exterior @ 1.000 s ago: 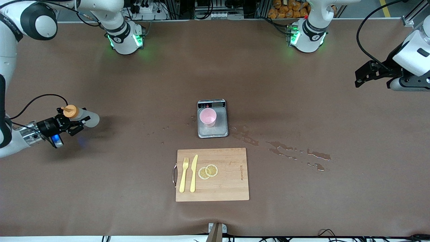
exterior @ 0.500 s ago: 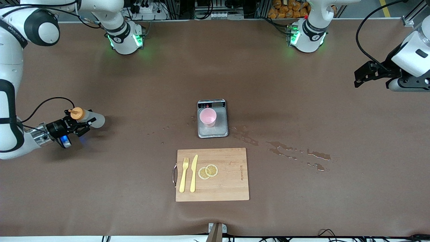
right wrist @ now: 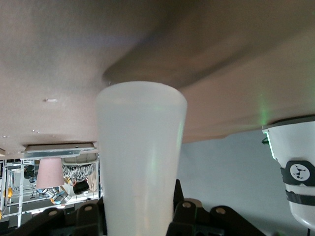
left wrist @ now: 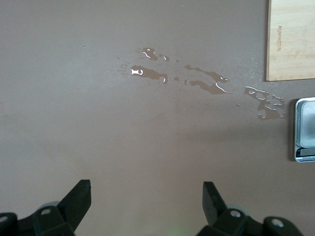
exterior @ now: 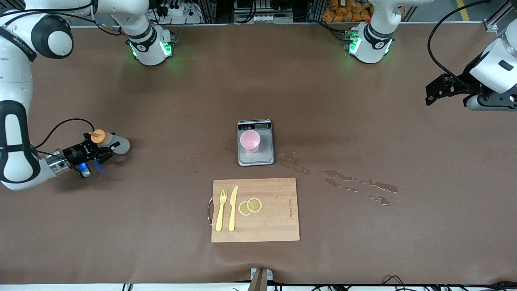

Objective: Add sauce to pink cup with both arms
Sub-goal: 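Lower the bottle upright back onto the table with the right gripper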

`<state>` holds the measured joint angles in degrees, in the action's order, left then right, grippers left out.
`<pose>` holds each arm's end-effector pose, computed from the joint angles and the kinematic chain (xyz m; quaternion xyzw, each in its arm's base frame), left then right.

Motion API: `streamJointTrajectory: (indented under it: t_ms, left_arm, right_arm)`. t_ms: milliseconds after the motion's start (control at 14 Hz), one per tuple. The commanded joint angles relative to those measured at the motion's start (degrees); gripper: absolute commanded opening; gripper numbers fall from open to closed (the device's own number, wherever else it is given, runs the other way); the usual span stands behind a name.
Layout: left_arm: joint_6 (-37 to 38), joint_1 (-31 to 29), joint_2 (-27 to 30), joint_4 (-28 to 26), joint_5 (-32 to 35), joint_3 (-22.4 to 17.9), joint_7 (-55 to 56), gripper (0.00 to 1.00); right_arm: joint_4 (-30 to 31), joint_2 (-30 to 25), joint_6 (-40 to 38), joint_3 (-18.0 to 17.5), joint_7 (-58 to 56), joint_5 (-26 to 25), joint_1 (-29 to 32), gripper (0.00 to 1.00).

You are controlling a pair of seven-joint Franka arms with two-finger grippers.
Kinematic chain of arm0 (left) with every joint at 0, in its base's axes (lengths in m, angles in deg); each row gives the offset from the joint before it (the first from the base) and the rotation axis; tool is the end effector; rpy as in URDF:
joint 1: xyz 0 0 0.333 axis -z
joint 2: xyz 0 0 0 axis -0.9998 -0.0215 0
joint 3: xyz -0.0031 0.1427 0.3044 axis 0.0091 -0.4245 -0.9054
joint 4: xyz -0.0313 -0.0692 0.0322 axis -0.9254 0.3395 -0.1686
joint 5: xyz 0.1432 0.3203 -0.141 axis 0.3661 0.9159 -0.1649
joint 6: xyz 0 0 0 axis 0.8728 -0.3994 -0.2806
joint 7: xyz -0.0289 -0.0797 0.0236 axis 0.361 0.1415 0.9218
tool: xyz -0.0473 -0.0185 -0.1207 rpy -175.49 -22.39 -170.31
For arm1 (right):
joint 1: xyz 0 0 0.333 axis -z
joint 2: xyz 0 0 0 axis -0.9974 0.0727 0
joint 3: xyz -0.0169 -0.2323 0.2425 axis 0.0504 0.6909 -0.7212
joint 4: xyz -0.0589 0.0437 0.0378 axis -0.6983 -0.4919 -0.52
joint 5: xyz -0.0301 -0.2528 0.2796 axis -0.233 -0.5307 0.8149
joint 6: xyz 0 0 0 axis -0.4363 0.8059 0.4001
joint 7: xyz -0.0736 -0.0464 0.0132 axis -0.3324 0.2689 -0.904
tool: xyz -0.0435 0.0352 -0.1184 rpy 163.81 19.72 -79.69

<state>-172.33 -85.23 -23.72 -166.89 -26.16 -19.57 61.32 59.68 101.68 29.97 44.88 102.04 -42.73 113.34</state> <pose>0.5245 -0.0678 0.6274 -0.9996 0.0278 0.0042 0.0031 0.5678 -0.1734 0.1402 -0.7010 0.3950 0.5345 0.2587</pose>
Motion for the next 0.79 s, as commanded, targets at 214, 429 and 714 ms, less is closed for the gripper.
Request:
streamJointTrajectory:
  t_ms: [214, 429, 714]
  left_arm:
    - [0.03, -0.54, 0.79, -0.60, -1.61, 0.14, 0.41, 1.00]
    - [0.03, -0.54, 0.79, -0.60, -1.61, 0.14, 0.32, 1.00]
    - [0.12, -0.54, 0.88, -0.68, -1.35, -0.12, -0.38, 1.00]
  right_arm:
    - [0.50, 0.09, 0.14, -0.97, -2.85, -1.60, 1.23, 0.72]
    - [-0.19, -0.35, -0.38, -1.06, -2.15, -1.43, 1.06, 1.00]
    - [-2.82, -2.63, -2.13, -1.15, 3.37, -1.43, 0.97, 1.00]
